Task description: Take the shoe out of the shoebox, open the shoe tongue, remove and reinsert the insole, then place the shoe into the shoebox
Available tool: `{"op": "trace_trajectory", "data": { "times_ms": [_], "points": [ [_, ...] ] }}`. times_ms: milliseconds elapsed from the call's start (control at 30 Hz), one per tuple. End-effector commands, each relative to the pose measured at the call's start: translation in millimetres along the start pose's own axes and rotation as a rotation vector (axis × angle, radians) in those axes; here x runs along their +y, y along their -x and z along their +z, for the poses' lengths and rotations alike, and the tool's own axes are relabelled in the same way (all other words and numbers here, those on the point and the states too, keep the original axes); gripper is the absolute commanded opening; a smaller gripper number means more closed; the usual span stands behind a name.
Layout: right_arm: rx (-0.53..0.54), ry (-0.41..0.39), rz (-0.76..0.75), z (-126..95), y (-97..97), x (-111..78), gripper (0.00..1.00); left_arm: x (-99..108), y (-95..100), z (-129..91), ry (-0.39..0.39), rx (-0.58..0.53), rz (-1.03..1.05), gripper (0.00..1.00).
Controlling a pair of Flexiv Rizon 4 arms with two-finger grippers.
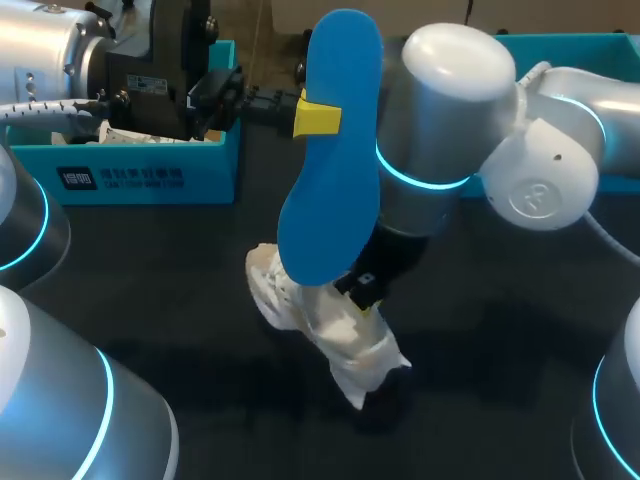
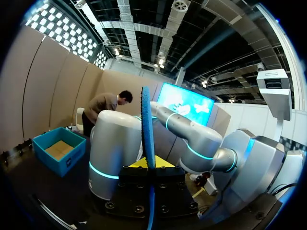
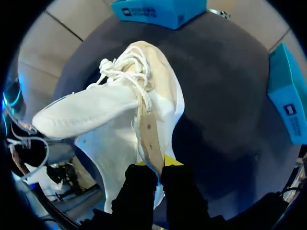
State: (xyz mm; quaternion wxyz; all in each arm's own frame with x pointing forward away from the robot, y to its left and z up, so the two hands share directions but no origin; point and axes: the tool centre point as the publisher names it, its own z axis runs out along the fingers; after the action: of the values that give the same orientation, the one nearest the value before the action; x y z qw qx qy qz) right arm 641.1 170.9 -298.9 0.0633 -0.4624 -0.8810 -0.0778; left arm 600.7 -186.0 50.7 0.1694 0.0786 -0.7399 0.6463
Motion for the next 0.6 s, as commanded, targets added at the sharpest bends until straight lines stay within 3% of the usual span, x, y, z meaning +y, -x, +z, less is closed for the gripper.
{"op": "trace_trajectory", "data": {
  "times_ms": [33,100,500,600],
  "points": [
    [0.034,0.031,0.197,11,-3.4,-4.6,0.0,0,1.1,1,0.002,0.002,0.0,0.0],
    [-0.015,0.033,0.318,14,-9.0,-7.7,0.0,0,1.1,1,0.002,0.002,0.0,0.0],
    [-0.015,0.033,0.318,14,-9.0,-7.7,0.0,0,1.1,1,0.002,0.002,0.0,0.0],
    [0.055,0.039,0.347,24,-5.8,-7.8,0.0,0,1.1,1,0.002,0.002,0.0,0.0]
  ]
}}
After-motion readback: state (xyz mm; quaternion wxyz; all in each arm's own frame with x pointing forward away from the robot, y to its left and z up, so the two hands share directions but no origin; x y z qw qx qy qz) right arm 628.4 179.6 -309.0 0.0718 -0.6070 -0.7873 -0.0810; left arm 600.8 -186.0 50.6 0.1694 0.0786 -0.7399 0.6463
